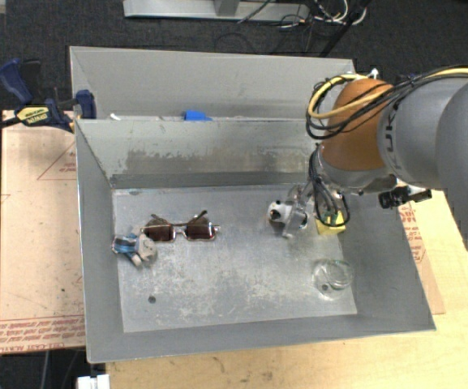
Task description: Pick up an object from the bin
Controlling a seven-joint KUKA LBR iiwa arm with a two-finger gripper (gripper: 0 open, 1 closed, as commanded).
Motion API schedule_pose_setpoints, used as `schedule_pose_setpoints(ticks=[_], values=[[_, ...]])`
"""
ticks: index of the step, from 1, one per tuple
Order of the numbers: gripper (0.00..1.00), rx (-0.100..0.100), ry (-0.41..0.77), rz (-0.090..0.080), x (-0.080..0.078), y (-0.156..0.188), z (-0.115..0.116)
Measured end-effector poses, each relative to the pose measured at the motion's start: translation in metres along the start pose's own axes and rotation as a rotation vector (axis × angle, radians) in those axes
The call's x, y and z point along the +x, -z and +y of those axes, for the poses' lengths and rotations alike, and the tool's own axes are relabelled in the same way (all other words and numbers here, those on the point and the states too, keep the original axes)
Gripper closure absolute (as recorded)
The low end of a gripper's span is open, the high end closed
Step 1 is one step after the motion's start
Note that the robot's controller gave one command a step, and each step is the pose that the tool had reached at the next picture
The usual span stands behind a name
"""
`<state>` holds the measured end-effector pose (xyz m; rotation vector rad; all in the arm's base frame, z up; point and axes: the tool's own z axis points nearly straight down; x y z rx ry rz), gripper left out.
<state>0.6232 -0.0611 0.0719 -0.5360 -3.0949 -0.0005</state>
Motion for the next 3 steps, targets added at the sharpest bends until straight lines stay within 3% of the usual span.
schedule_pose_setpoints(ticks=[1, 3], values=[[1.00, 0.001, 0.000, 0.008, 0.002, 0.013, 0.000], [1.00, -0.002, 0.001, -0.006, -0.001, 0.047, 0.000]])
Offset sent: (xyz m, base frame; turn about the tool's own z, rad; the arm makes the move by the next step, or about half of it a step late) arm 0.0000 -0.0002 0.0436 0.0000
